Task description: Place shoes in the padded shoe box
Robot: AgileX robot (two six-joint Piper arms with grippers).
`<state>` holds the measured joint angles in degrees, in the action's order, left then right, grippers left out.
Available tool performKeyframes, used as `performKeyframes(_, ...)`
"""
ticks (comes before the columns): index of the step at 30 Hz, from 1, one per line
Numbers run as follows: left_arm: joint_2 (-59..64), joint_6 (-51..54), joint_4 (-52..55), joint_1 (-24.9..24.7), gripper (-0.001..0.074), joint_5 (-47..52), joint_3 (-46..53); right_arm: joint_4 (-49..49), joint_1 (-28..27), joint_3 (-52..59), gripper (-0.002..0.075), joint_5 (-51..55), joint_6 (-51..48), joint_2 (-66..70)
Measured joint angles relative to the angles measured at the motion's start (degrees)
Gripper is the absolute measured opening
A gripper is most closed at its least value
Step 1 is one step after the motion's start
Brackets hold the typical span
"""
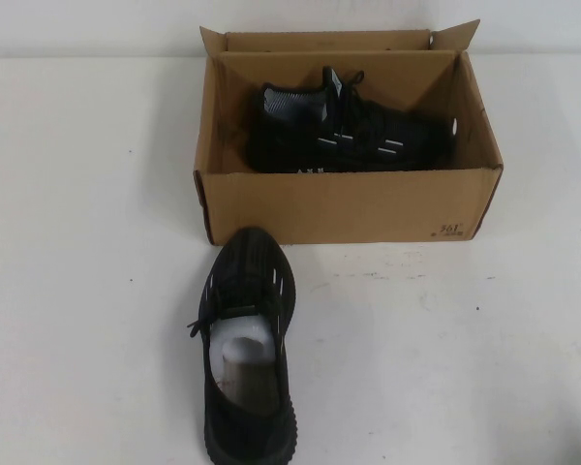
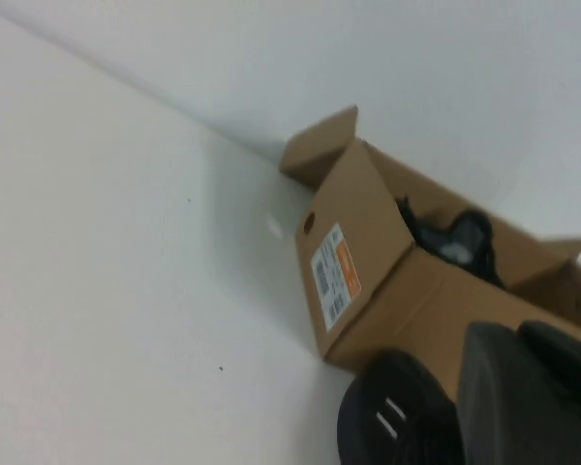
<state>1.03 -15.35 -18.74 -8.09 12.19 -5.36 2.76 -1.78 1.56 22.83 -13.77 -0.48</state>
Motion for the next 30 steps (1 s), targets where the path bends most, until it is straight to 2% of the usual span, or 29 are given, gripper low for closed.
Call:
performKeyframes(3,6.9,1.2,5.3,0.0,-0.0004,9.3,-9.6,0.0,0.0,0.0,-0.0009,0.0,0.0,0.0)
performKeyframes(6,15.9,6.7,8.3,0.0,-0.0004,20.9,-19.6,0.0,0.0,0.0,-0.0009,0.0,0.0,0.0)
performKeyframes(11,32.5,24.5,5.5,0.0,-0.0004,38.1,-35.4,0.0,0.0,0.0,-0.0009,0.0,0.0,0.0)
performKeyframes(14,42.0,36.8,1.3,0.0,-0.0004,45.0,-41.8,0.0,0.0,0.0,-0.0009,0.0,0.0,0.0)
performKeyframes(19,54.9,57.0,-5.4,0.0,-0.0004,50.2,-48.7,-0.1,0.0,0.0,-0.0009,0.0,0.0,0.0)
performKeyframes(23,64.7,67.4,-9.2,-0.5,-0.0004,52.2,-52.7,-0.1,0.0,0.0,-0.0009,0.0,0.0,0.0)
performKeyframes(26,69.9,72.8,-9.8,-3.5,-0.0004,52.7,-55.4,-0.1,0.0,0.0,-0.0009,0.0,0.0,0.0)
performKeyframes(30,74.5,79.8,-9.6,-10.2,-0.0004,52.7,-58.1,-0.1,0.0,0.0,-0.0009,0.0,0.0,0.0)
